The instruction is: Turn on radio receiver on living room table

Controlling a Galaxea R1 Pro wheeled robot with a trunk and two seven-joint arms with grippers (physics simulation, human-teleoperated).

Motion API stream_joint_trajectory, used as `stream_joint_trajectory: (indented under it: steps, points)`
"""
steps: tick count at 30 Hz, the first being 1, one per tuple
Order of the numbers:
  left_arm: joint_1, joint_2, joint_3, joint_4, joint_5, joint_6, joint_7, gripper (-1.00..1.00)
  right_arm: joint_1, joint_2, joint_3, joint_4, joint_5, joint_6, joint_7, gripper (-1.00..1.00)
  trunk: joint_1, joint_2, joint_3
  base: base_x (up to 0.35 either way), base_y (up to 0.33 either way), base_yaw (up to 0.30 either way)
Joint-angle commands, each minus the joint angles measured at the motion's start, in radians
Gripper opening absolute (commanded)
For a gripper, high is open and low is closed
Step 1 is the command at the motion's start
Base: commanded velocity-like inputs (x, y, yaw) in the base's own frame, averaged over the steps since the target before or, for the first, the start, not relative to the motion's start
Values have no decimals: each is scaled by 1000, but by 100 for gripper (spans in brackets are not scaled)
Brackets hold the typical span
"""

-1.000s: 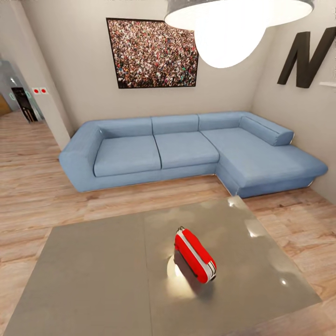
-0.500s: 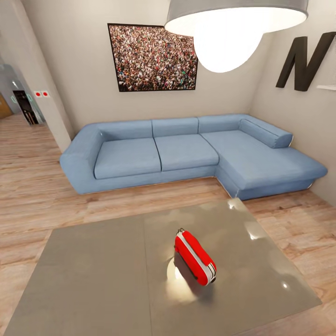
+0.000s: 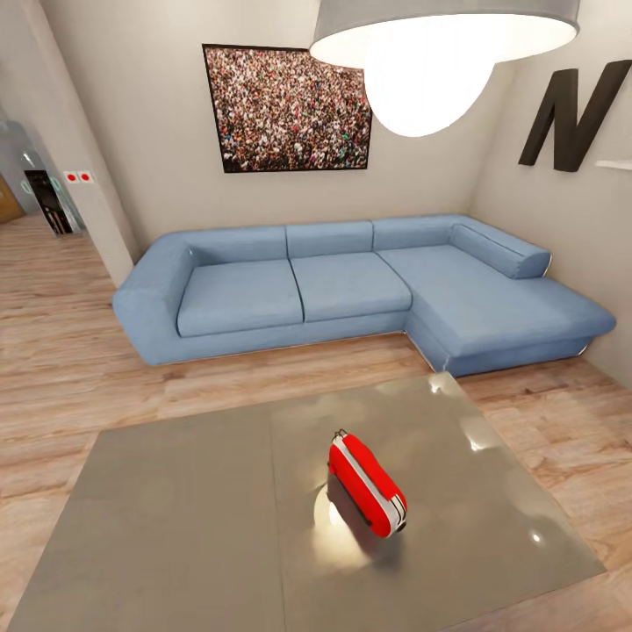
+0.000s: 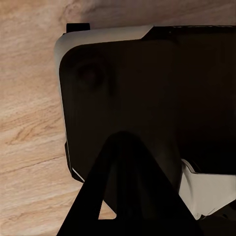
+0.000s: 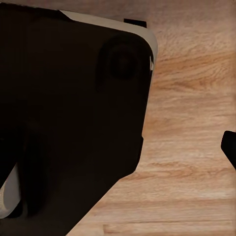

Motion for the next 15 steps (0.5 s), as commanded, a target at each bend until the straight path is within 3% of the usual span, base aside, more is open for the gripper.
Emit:
stream_joint_trajectory:
  steps: [1, 15]
  points:
    - [0, 0, 0, 0, 0, 0, 0, -100, 0, -1, 0, 0, 0, 0, 0, 100, 0, 0, 0, 0, 0, 0]
    - [0, 0, 0, 0, 0, 0, 0, -100, 0, 0, 1, 0, 1, 0, 0, 100, 0, 0, 0, 0, 0, 0]
